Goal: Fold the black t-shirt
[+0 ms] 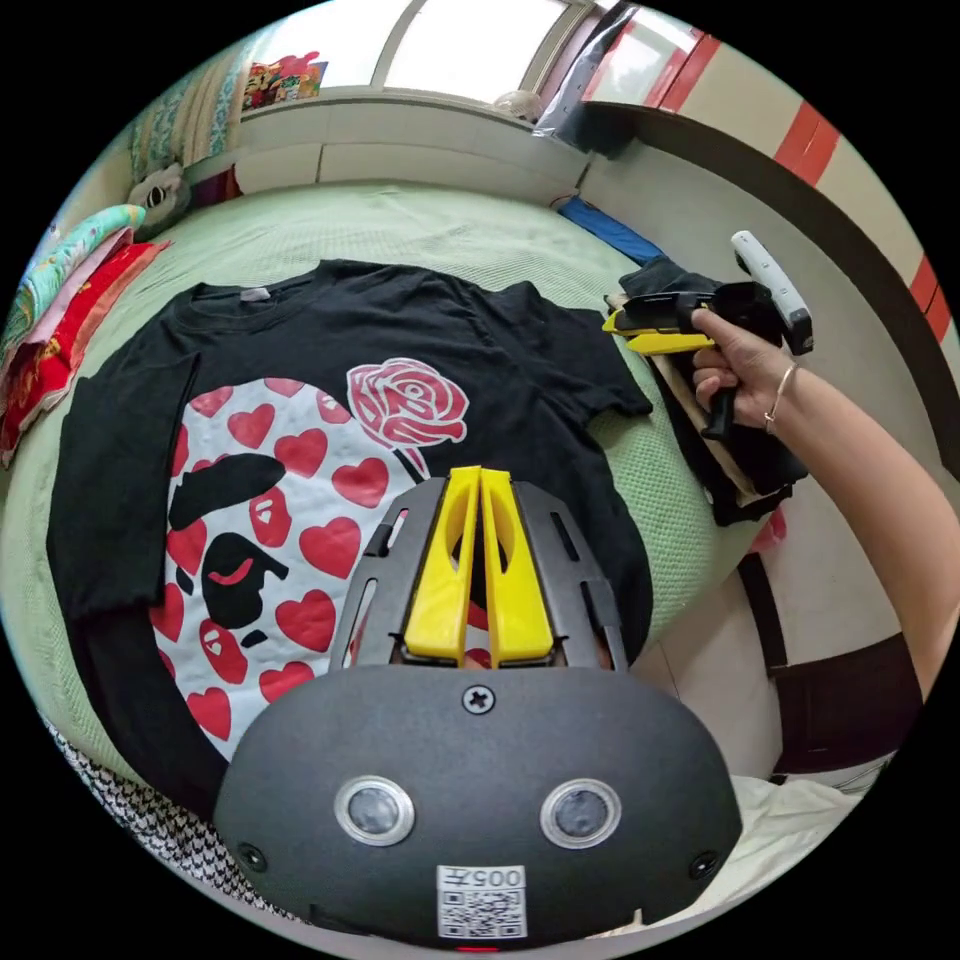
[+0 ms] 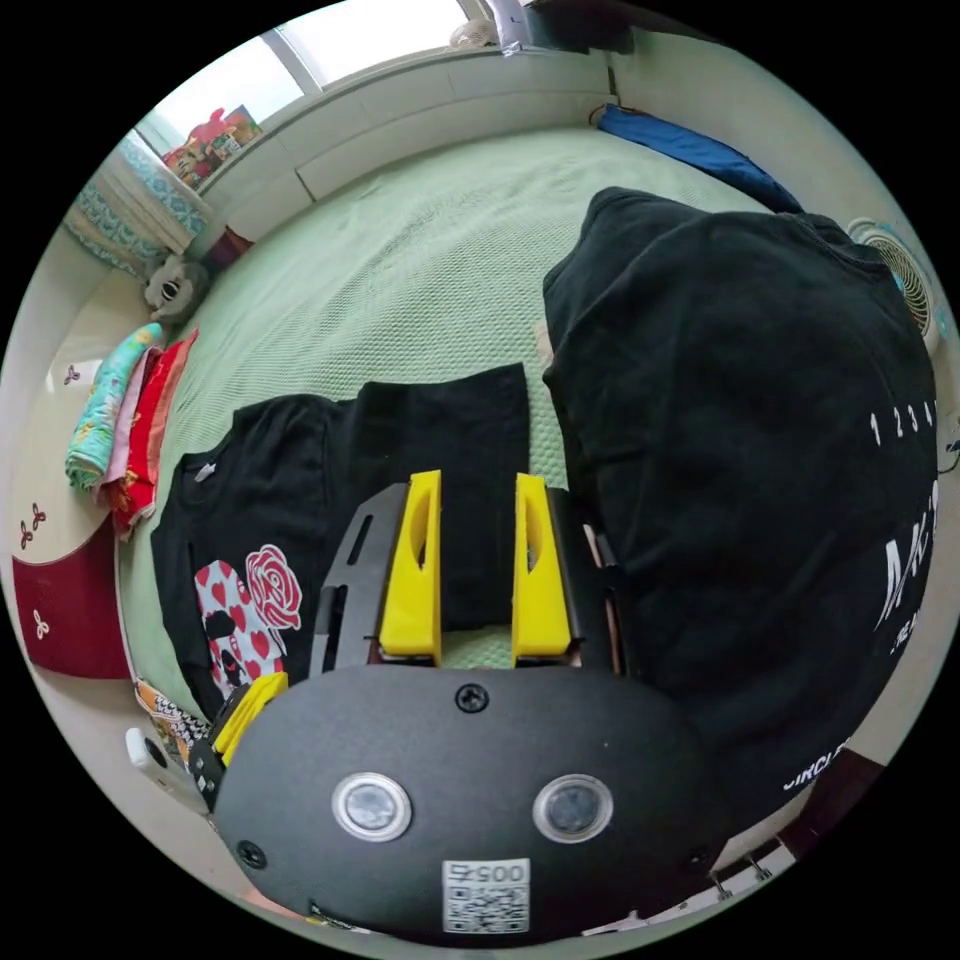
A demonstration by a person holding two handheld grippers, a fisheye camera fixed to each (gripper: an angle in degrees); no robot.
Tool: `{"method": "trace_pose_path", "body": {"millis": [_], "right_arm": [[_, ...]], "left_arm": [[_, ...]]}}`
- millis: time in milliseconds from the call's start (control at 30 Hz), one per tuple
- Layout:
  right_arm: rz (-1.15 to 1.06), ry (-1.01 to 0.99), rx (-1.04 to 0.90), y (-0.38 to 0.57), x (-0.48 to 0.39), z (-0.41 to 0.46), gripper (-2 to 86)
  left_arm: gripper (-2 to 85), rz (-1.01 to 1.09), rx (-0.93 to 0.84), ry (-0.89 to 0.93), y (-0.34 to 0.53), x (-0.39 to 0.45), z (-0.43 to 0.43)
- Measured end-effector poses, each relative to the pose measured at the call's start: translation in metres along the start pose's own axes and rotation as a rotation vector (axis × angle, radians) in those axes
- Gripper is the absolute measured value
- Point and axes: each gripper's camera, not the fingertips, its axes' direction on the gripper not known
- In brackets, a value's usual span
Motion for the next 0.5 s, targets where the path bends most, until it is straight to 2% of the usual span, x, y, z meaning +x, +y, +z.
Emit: {"method": "trace_pose_path", "body": {"millis": [67,167,267,400,500], "right_arm": [[-0.015,0.047,-0.018,-0.006,-0.002,0.005,11.0],[-0.012,0.117,-0.054,-0.017,-0.003,0.014,11.0],[-0.010,0.138,-0.050,-0.022,-0.003,0.022,9.5],[-0.037,0.157,-0.026,-0.024,-0.009,0.021,3.2],[-0.038,0.151,-0.009,-0.027,-0.016,0.011,-0.6]], "left_arm": [[-0.7,0.000,-0.001,0.048,-0.003,0.000,0.004],[-0.7,-0.011,0.005,-0.022,-0.008,0.003,0.008],[-0.7,0.018,-0.003,0.017,-0.015,0.009,0.013],[-0.7,0.034,-0.016,-0.033,-0.023,0.016,0.022],[-0.7,0.025,-0.013,0.012,-0.027,0.014,0.025]]}}
